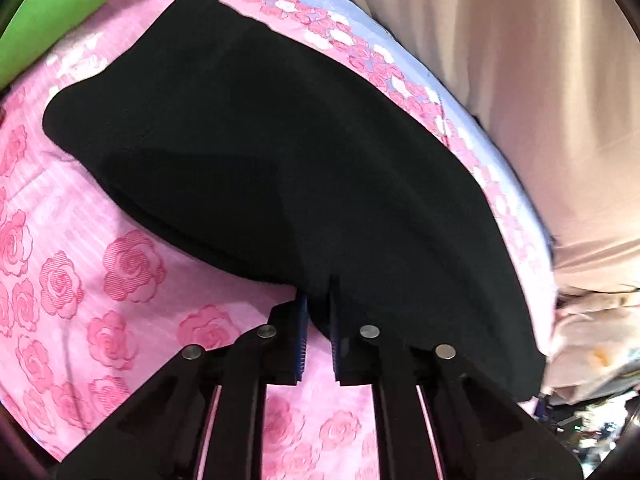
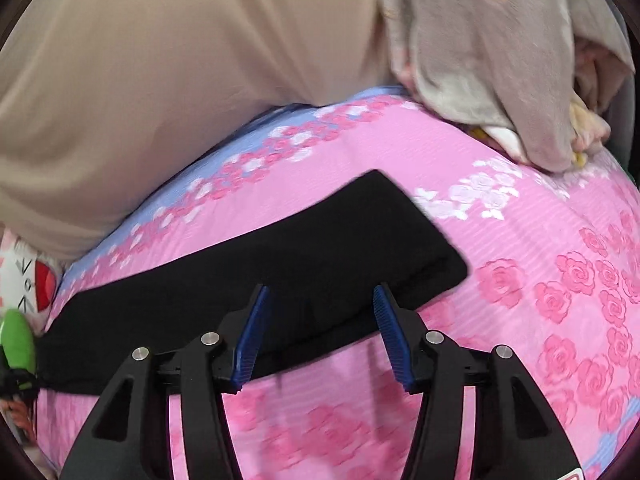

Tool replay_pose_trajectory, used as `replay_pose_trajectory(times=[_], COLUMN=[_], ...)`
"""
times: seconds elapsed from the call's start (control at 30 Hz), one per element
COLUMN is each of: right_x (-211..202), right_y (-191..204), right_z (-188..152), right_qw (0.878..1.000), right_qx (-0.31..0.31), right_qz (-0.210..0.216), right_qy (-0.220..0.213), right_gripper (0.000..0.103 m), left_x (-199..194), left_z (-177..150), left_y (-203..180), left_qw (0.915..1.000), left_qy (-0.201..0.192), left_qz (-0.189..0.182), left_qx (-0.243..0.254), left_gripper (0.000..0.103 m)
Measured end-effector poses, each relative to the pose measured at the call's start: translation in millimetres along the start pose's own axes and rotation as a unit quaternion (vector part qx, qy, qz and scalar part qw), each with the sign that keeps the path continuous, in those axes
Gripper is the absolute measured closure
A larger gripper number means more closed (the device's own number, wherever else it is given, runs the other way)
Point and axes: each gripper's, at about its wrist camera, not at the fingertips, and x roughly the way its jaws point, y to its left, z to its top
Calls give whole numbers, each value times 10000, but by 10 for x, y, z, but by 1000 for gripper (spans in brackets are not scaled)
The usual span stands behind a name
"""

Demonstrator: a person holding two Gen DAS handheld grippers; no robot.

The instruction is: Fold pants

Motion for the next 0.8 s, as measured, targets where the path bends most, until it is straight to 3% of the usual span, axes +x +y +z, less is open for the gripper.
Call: replay_pose_trajectory(times=[0.07,0.17,0.23,0.27,0.3,0.43,0.53,0.63,0.67,0.7,0.73,0.8], right_x=[-67,-55,-9,36,69,185,317,503,564,642,710,804], right_y=[184,711,1158,1503,1801,2839,3319,3590,3633,3685,3728,3747], right_z=[-55,-198,-361,-502,-633,-1132,-1363,-1441,-1430,-1431,-1459,-1456], right_qw=[9998,9957,9869,9763,9648,9118,8824,8687,8667,8641,8621,8635], right_qx=[-197,-725,-1283,-1732,-2133,-3506,-4130,-4367,-4417,-4458,-4459,-4302], right_qz=[95,540,871,1140,1340,1894,1990,2031,2001,1977,1979,2119], right_qy=[-4,217,445,625,753,993,1058,1162,1167,1247,1369,1561], right_gripper=[46,46,46,46,46,46,48,50,54,73,84,98], left_x=[-22,-86,-208,-257,-299,-414,-491,-539,-526,-538,-540,-528], left_z=[-9,-86,-157,-171,-169,-176,-211,-269,-278,-292,-309,-326], left_y=[23,-15,-48,-74,-97,-191,-222,-268,-306,-304,-310,-310], left_qw=[9999,9996,9994,9990,9983,9944,9913,9850,9829,9814,9796,9769], left_qy=[96,88,-129,-279,-426,-805,-951,-1149,-1193,-1230,-1278,-1355], left_qz=[-48,-21,-26,-6,44,400,556,894,981,1037,1095,1188], left_qx=[104,258,329,348,387,565,725,932,1005,1050,1098,1145], left_gripper=[93,83,63,41,29,29,23,23,22,21,19,16])
